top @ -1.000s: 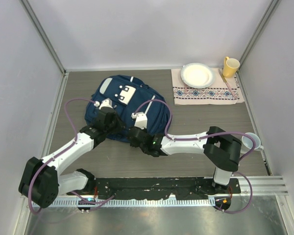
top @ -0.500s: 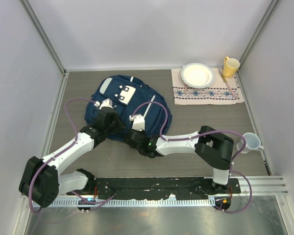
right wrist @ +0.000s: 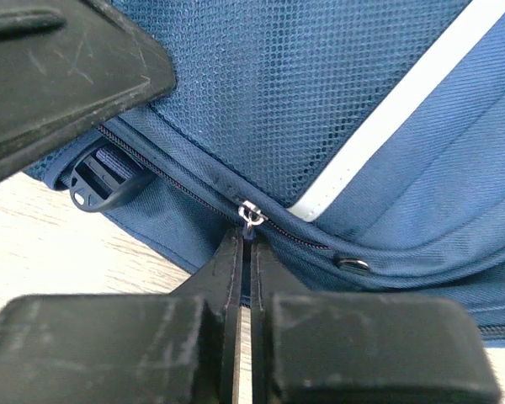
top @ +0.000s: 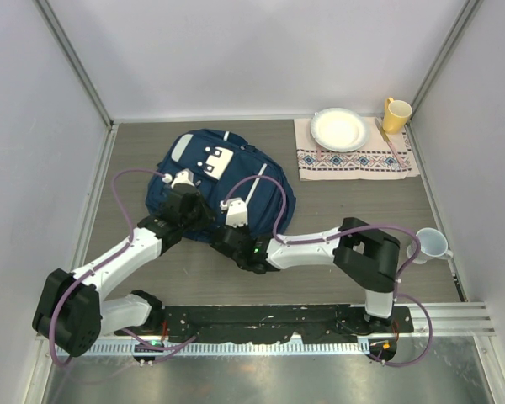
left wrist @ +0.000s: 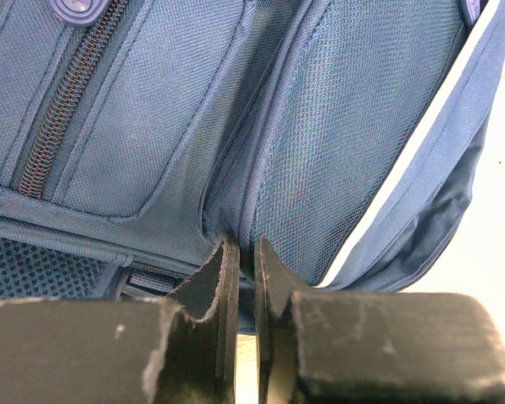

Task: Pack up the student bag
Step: Zip the student bag at the center of the board.

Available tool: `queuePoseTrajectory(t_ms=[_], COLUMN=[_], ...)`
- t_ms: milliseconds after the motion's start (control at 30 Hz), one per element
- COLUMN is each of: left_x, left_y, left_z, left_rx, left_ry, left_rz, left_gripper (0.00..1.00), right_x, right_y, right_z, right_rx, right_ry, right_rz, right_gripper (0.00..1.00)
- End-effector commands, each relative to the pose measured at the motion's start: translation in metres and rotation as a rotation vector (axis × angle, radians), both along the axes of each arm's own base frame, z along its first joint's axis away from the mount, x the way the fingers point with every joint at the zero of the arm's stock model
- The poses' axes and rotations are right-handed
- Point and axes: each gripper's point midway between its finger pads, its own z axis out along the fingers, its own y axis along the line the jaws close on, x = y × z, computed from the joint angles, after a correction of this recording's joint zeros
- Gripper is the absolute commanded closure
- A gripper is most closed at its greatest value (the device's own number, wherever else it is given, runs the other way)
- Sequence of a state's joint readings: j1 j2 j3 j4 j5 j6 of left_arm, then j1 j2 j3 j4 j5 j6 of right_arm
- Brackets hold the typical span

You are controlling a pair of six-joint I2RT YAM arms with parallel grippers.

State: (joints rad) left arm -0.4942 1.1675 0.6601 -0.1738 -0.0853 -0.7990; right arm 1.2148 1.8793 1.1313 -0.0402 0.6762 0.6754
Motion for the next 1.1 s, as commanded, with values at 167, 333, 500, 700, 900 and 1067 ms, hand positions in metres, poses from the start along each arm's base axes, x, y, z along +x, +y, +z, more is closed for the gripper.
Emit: queuePoseTrajectory(t_ms=[167,333,500,700,900,1067], left_x=[0.006,0.005,0.004,0.001,-0.006,-0.017], left_y=[0.007,0.012,0.016,0.02,0.023,0.014], left_z=[0.014,0.014,0.015,0.015,0.014,0.02], left_rx=[0.075,0.101,0.111,0.133,0.164,0.147], left_ry=[-0.06,-0.063,-0.071,-0.071,-0.078,-0.101], left_rz=[-0.024,-0.022,-0.017,-0.019,-0.059,-0.175], left_gripper=[1.0,1.0,1.0,1.0,1.0,1.0], right_x=[0.004,-0.002,-0.006,-0.006,0.005,0.011], right_y=[-0.048,-0.076,-0.09,-0.109,-0.13,-0.136], right_z=[0.073,0.067,0.062,0.056,0.063,0.071], right_rx=[0.005,-0.071,-0.091,-0.113,-0.054,-0.02], right_ry=[-0.141,-0.123,-0.107,-0.096,-0.084,-0.108], right_rz=[-0.012,-0.004,0.02,0.008,-0.033,-0.024], right_gripper=[0.99,0.99,0.99,0.99,0.99,0.99])
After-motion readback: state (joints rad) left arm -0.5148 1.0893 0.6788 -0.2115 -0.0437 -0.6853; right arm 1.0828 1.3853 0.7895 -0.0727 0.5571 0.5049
